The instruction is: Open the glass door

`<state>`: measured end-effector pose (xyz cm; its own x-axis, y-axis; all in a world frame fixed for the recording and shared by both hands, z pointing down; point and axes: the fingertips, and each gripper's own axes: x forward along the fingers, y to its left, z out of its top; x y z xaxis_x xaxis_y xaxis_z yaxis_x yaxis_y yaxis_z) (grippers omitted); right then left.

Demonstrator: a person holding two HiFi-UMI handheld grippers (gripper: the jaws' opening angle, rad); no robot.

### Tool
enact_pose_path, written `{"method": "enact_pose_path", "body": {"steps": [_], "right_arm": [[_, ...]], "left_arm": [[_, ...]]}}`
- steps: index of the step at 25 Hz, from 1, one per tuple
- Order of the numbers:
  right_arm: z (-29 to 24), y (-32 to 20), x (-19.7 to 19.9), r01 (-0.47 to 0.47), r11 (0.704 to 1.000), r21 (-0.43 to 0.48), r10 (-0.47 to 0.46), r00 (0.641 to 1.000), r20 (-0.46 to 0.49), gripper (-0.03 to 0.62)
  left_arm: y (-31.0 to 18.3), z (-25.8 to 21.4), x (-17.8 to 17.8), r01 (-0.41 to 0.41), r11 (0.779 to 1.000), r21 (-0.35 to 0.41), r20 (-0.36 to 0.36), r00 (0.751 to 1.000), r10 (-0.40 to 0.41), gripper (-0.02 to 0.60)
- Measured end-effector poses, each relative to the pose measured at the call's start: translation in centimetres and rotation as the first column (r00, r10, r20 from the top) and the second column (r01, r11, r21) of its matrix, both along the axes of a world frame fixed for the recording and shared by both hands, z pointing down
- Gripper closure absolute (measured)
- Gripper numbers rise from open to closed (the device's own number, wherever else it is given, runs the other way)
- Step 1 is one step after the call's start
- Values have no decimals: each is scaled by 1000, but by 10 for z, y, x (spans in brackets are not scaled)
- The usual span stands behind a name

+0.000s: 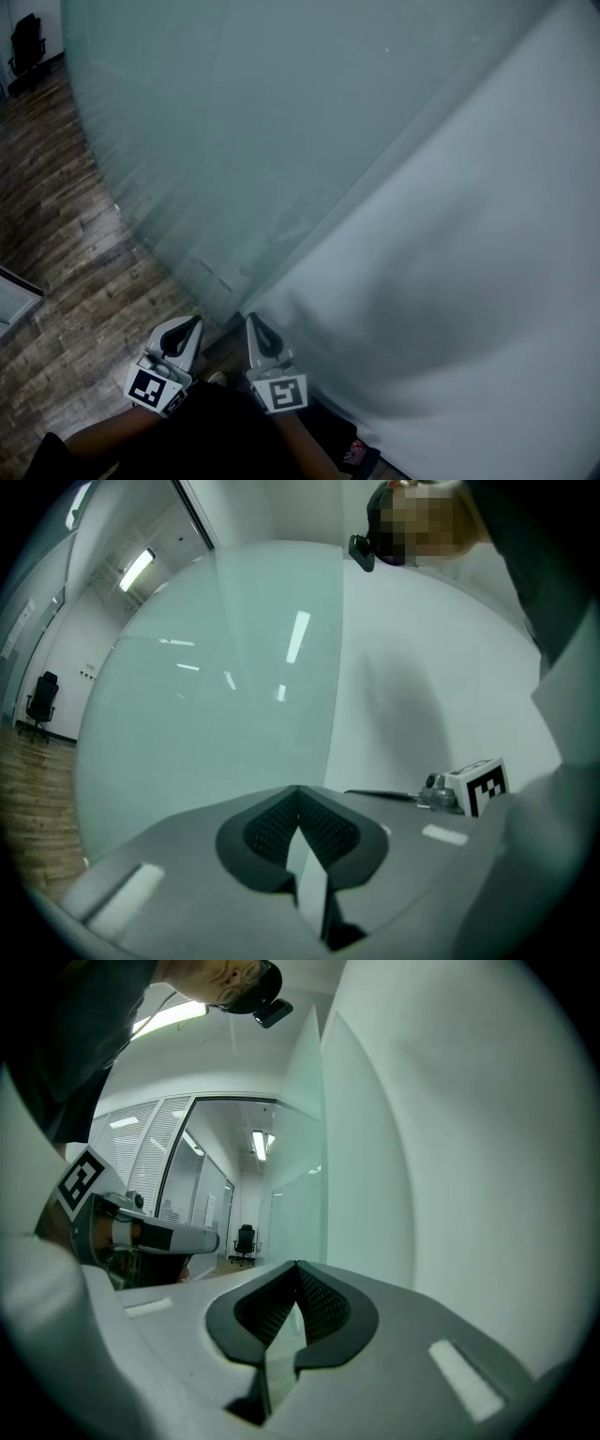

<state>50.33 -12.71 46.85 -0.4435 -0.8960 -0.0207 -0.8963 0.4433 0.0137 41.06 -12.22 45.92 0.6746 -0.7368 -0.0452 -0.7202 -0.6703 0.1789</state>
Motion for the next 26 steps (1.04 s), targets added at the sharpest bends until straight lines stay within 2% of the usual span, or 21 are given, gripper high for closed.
{"method": "enact_pose_path", "body": {"steps": [4,15,26], "right_arm": [[-2,5,-4,20,1000,-9,-21,999,-36,594],[-15,18,-3,28,999,-22,-28,1000,-4,594],[-5,23,-2,33,999,-29,-33,999,9,594]], "left_arm": [[3,-3,7,-10,1000,-2,-2,1000,10,581],[15,-6,8,8,1000,-29,23,1000,-7,581],[24,3,12,13,1000,-26,46,999,-12,581]]}}
